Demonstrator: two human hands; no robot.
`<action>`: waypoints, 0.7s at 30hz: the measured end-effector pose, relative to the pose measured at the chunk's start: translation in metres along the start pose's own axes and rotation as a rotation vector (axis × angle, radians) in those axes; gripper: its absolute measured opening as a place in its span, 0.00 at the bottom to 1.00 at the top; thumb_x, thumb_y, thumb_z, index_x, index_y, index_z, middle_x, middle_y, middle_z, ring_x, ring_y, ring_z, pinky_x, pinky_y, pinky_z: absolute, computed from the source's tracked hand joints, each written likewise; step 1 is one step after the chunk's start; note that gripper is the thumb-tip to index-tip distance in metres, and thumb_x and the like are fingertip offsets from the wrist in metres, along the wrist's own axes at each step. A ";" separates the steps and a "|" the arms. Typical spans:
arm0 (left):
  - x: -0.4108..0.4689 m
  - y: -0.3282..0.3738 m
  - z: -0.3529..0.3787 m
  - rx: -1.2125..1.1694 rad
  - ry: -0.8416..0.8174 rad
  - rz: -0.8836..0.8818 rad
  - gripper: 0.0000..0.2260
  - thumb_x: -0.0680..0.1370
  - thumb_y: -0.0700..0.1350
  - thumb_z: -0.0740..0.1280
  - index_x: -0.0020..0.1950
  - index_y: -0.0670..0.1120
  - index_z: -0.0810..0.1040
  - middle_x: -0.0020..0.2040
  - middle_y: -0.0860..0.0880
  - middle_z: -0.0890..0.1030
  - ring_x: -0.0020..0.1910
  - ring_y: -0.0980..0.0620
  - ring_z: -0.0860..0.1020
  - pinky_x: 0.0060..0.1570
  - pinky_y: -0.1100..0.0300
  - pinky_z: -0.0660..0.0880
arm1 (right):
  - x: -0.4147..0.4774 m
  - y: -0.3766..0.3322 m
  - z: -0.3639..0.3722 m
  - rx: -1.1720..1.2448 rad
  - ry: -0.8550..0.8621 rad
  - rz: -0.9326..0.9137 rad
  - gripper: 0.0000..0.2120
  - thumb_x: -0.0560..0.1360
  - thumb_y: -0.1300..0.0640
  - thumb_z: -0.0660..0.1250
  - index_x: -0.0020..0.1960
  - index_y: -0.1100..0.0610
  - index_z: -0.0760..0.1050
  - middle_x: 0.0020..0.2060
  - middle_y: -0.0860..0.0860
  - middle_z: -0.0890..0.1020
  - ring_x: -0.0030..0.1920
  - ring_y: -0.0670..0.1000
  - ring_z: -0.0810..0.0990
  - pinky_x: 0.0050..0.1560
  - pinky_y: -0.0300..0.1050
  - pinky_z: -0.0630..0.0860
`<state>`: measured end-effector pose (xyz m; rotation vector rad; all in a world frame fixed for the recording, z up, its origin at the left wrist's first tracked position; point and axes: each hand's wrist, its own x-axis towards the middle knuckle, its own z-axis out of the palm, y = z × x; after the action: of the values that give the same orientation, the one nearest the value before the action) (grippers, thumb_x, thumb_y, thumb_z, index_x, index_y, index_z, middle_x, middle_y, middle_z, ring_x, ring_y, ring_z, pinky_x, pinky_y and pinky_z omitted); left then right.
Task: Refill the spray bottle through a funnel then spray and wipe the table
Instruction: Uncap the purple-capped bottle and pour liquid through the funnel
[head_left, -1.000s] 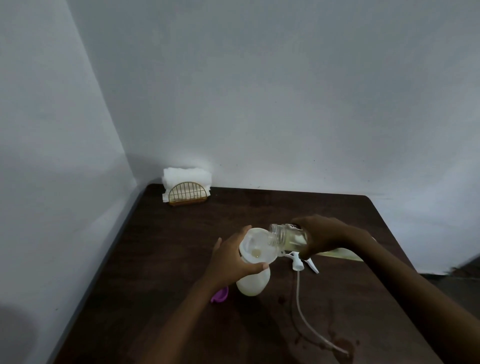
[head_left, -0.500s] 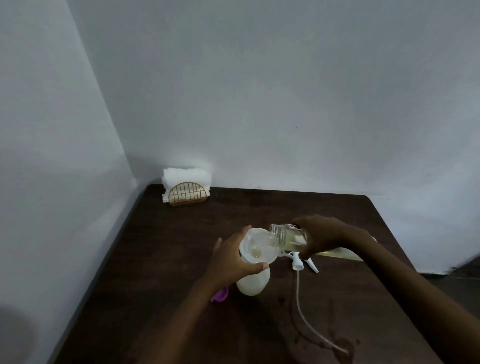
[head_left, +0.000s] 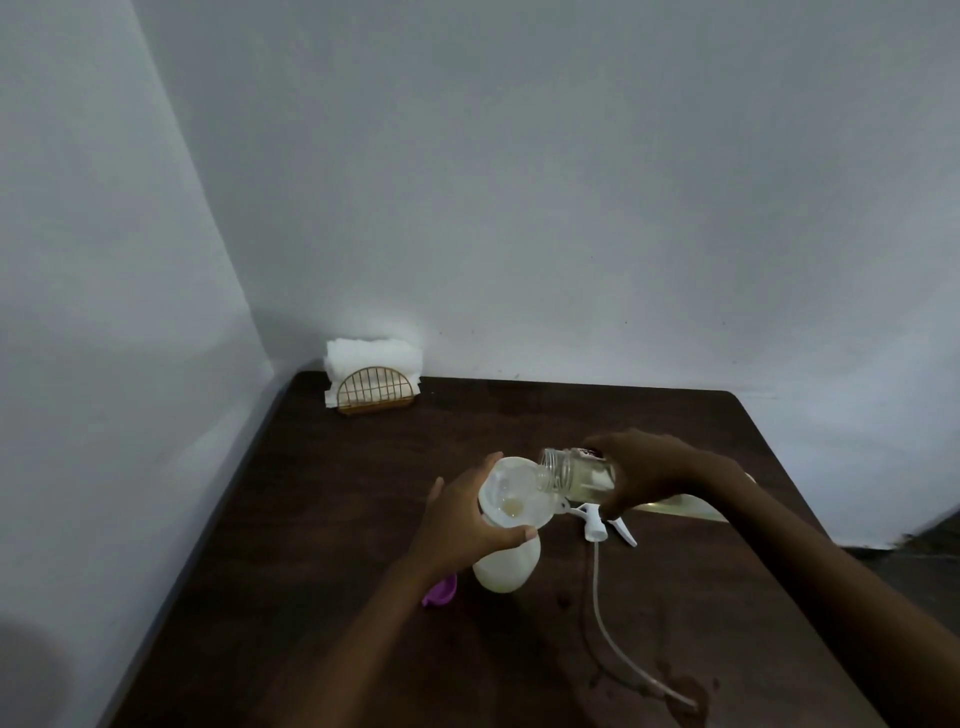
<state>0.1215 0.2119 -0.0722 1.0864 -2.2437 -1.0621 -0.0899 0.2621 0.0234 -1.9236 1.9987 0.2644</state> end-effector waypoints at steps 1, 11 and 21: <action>0.000 0.000 0.000 -0.002 0.003 0.002 0.37 0.68 0.58 0.73 0.72 0.54 0.59 0.68 0.58 0.70 0.68 0.57 0.66 0.72 0.45 0.47 | 0.000 0.000 0.000 -0.001 -0.005 0.001 0.30 0.65 0.47 0.74 0.64 0.50 0.68 0.41 0.40 0.70 0.44 0.45 0.70 0.40 0.41 0.66; 0.001 -0.002 0.000 0.001 -0.015 0.001 0.38 0.68 0.59 0.72 0.73 0.54 0.58 0.70 0.57 0.68 0.69 0.57 0.65 0.72 0.44 0.46 | 0.000 0.001 0.001 -0.006 -0.024 0.022 0.29 0.65 0.47 0.74 0.63 0.49 0.69 0.47 0.43 0.73 0.45 0.45 0.71 0.43 0.42 0.67; 0.001 -0.005 0.000 -0.004 -0.017 0.002 0.39 0.67 0.60 0.72 0.72 0.55 0.58 0.67 0.58 0.70 0.68 0.57 0.66 0.72 0.44 0.46 | 0.001 -0.003 0.000 -0.001 -0.032 0.004 0.28 0.66 0.48 0.74 0.62 0.50 0.69 0.40 0.38 0.69 0.45 0.44 0.69 0.33 0.36 0.62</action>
<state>0.1231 0.2091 -0.0763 1.0775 -2.2541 -1.0788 -0.0872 0.2611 0.0232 -1.9040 1.9832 0.2955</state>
